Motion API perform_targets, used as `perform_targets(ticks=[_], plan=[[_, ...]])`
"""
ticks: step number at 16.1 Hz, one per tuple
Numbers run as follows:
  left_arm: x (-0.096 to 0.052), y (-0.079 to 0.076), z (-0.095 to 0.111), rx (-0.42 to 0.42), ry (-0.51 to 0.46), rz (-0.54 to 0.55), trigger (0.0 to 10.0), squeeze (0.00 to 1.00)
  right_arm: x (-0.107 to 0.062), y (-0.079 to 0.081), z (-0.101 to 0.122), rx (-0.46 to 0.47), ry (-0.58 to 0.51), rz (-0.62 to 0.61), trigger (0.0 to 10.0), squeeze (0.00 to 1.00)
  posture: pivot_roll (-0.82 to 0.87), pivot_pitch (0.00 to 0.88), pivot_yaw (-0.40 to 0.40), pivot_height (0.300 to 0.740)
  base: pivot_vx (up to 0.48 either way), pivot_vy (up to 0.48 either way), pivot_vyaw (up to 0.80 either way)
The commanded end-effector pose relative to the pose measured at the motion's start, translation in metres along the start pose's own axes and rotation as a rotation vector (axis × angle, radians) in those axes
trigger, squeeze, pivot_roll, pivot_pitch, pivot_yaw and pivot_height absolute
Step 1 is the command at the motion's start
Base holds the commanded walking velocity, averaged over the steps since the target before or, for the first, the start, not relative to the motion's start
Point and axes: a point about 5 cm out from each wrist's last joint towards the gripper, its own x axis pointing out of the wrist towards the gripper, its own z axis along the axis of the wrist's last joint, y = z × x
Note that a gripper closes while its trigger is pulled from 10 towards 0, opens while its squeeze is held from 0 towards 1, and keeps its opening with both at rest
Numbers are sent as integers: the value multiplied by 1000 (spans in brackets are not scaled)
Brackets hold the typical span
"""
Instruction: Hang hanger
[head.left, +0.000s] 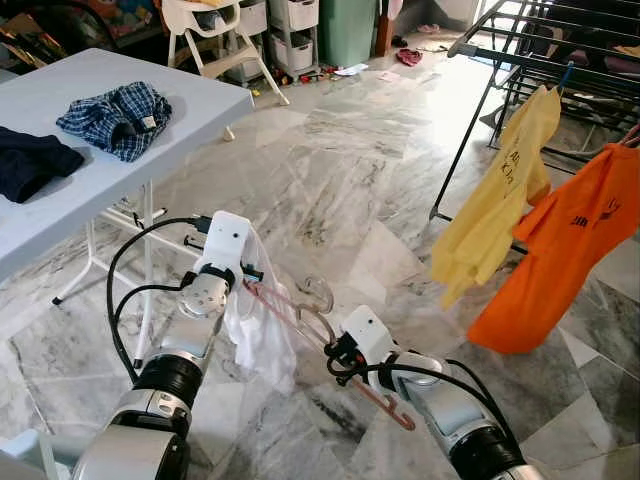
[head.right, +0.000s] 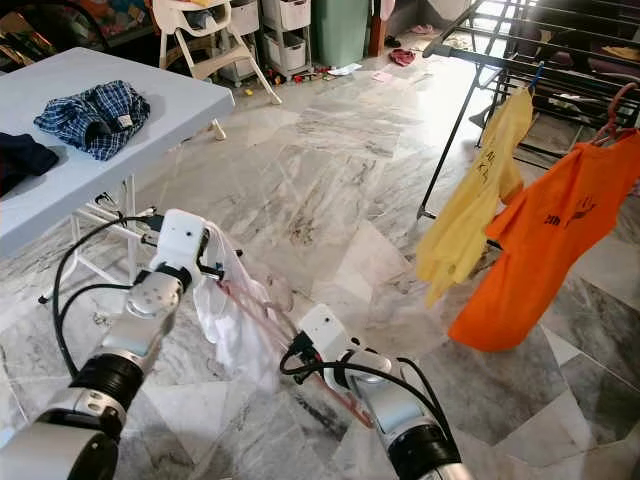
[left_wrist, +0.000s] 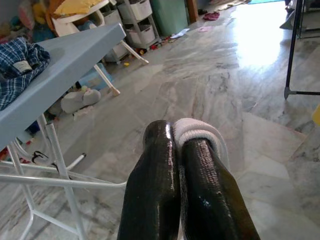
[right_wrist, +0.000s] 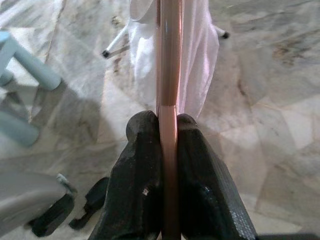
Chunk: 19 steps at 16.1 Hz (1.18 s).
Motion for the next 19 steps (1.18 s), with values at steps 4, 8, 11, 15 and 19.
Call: perform_targets(ticks=[4, 8, 11, 15, 19], plan=[[2, -3, 7, 0, 7, 50, 10000, 0, 7, 8, 12, -62, -9, 14, 10000, 0, -49, 39, 69, 740, 0, 0, 0], [2, 10, 4, 17, 53, 156, 10000, 0, 5, -2, 3, -77, 50, -90, 10000, 0, -51, 36, 70, 740, 0, 0, 0], [0, 17, 3, 5, 65, 200, 10000, 0, -3, -21, -8, -92, 97, -196, 10000, 0, -54, 34, 73, 740, 0, 0, 0], [-3, 21, 1, 18, 112, 258, 10000, 0, -15, -47, -10, -104, 119, -333, 10000, 0, -51, 33, 71, 740, 0, 0, 0], [-2, 16, 5, 6, 133, 262, 10000, 0, -10, -44, -12, -114, 123, -320, 10000, 0, -51, 29, 72, 740, 0, 0, 0]])
